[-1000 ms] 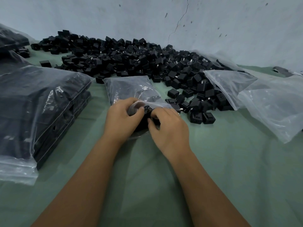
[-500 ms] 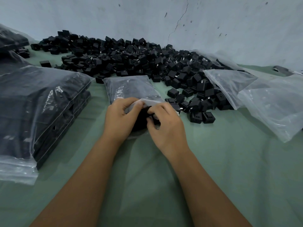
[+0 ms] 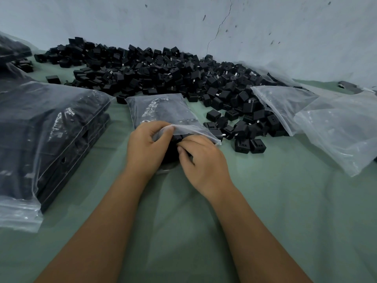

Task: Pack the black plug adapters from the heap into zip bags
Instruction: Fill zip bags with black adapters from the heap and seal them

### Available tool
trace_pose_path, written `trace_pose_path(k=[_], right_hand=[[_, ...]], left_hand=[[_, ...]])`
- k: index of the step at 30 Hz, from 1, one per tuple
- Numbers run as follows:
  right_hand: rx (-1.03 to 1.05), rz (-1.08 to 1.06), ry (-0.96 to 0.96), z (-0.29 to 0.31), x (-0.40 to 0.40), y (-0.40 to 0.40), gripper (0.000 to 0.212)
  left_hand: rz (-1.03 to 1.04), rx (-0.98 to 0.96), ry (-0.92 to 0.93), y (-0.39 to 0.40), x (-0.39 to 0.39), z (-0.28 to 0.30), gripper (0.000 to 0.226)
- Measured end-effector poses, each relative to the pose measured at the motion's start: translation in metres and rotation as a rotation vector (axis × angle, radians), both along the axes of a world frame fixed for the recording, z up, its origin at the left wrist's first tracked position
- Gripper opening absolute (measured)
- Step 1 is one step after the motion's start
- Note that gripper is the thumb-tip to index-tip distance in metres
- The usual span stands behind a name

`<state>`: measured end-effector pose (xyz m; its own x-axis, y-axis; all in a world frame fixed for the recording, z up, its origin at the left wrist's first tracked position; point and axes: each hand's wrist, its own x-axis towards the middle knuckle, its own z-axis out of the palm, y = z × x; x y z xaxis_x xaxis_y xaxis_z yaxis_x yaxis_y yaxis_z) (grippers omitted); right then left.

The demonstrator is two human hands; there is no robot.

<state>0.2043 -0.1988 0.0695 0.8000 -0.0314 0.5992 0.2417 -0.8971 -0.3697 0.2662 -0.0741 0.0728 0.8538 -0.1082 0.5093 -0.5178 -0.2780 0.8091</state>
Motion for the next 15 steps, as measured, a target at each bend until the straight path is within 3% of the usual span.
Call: trace_pose_path(k=[4,10,15], right_hand=[[0.002,0.060,0.088,0.002,0.002,-0.001,0.025],[-0.113,-0.044,0.176,0.006,0.005,0.004,0.037],[-0.244,-0.127,0.284,0.023,0.025,0.015,0.022]], left_hand=[[0.048,0.074,-0.161,0.001,0.000,-0.001,0.020],[0.086,0.129,-0.373,0.001,0.000,0.000,0.015],[0.078,0.134,-0.447,-0.001,0.002,0.000,0.020]])
